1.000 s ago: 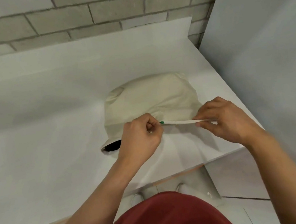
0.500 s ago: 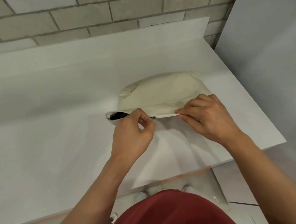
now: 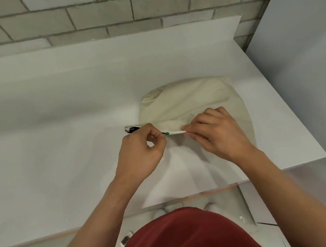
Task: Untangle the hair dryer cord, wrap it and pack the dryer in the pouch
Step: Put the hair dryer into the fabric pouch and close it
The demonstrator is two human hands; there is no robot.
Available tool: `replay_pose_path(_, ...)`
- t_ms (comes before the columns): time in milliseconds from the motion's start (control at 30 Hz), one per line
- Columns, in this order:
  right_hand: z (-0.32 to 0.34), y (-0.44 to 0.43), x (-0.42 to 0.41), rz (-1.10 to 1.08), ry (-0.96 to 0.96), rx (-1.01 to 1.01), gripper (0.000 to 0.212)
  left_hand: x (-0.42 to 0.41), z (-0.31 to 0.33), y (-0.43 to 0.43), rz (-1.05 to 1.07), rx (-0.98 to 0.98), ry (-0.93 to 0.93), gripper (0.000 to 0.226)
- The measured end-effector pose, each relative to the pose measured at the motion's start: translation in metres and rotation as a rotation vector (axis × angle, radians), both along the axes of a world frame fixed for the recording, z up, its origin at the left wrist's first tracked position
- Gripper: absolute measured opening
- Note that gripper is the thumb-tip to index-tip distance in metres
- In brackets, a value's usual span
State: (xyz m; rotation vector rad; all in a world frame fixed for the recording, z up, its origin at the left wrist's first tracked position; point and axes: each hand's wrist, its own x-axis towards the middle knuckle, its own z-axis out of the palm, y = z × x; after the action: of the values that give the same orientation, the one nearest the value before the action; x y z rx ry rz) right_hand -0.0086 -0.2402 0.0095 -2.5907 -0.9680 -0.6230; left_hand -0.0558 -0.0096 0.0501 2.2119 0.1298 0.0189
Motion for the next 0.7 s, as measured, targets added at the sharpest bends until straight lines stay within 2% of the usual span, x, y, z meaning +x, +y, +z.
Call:
replay_pose_path(367, -0.009, -0.017, -0.001, -0.069, -0.004, -0.010, 0.018, 0.007, -0.009, 0.052, 0.072, 0.043, -0.111, 0.010)
replay_pose_path(500, -0.013, -0.023, -0.009, -0.047, 0.073, -0.029, 0.016, 0.012, -0.016, 0.067, 0.069, 0.070, -0.163, 0.010)
replay_pose_path(567, -0.019, -0.034, -0.014, -0.065, 0.134, -0.058, 0.018, 0.013, -0.019, 0.071, 0.075, 0.000, -0.150, 0.009)
replay_pose_path(633, -0.027, -0.050, -0.021, -0.130, 0.231, -0.108, 0.038, 0.012, -0.019, 0.071, 0.054, -0.166, -0.101, 0.009)
replay_pose_path(700, -0.034, -0.069, -0.030, -0.222, 0.311, -0.139, 0.048, 0.011, -0.021, 0.071, 0.006, -0.348, -0.040, 0.012)
